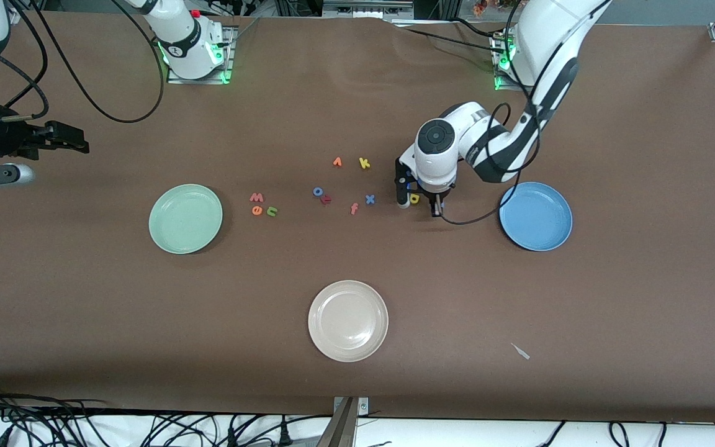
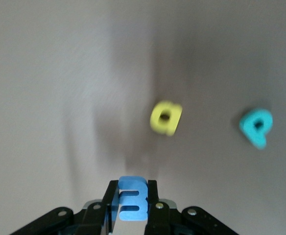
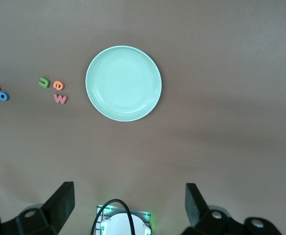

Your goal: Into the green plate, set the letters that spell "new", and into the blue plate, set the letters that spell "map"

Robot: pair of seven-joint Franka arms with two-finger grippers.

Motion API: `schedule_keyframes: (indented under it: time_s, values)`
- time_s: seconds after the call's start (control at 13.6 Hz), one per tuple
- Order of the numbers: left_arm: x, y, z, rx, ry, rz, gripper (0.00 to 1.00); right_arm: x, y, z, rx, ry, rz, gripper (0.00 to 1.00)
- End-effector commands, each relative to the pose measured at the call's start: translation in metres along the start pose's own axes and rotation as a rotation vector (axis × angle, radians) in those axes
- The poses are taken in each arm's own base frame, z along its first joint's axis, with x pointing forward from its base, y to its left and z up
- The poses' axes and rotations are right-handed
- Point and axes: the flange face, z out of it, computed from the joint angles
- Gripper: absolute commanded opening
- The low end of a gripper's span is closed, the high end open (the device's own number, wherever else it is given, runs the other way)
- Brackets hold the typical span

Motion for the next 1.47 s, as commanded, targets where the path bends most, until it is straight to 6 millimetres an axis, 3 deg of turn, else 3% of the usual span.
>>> schedule_keyframes:
  time_s: [0.0, 0.07, 0.22, 0.37, 0.44, 0.51, 0.59, 0.66, 0.73, 1.03, 1.25, 1.39]
  values:
    - [-0.053, -0.019, -0.039, 0.016, -0.099, -0.032, 0.00, -0.002, -0.001, -0.003, 0.019, 0.008, 0.009, 1.00]
    - [-0.076, -0.031, -0.039, 0.000, -0.112, -0.024, 0.00, -0.002, -0.001, -0.003, 0.017, 0.007, 0.010, 1.00]
    - [-0.144, -0.065, -0.021, -0.052, -0.107, -0.085, 0.00, -0.003, -0.001, -0.004, 0.017, 0.009, 0.009, 1.00]
    - [-0.178, -0.077, -0.002, -0.087, -0.102, -0.109, 0.00, -0.002, 0.000, -0.003, 0.019, 0.008, 0.011, 1.00]
    - [-0.186, -0.081, 0.004, -0.092, -0.094, -0.114, 0.02, -0.002, 0.000, -0.004, 0.018, 0.011, 0.011, 1.00]
    - [-0.195, -0.086, 0.007, -0.084, -0.083, -0.127, 0.19, -0.002, -0.001, -0.004, 0.018, 0.012, 0.009, 1.00]
    - [-0.199, -0.087, 0.009, -0.082, -0.077, -0.135, 0.83, -0.002, -0.002, -0.005, 0.017, 0.014, 0.008, 1.00]
    - [-0.202, -0.088, 0.007, -0.080, -0.078, -0.137, 1.00, -0.002, -0.001, -0.004, 0.018, 0.012, 0.009, 1.00]
    - [-0.199, -0.086, 0.000, -0.072, -0.077, -0.128, 1.00, -0.002, -0.001, -0.004, 0.018, 0.012, 0.009, 1.00]
    - [-0.132, -0.062, -0.034, -0.075, -0.023, -0.095, 1.00, -0.002, -0.001, -0.004, 0.018, 0.012, 0.009, 1.00]
    - [-0.082, -0.044, -0.034, -0.130, 0.034, -0.264, 1.00, -0.002, -0.001, -0.005, 0.016, 0.013, 0.009, 1.00]
    - [-0.039, -0.021, -0.037, -0.178, 0.054, -0.431, 1.00, -0.002, -0.001, -0.004, 0.016, 0.012, 0.008, 1.00]
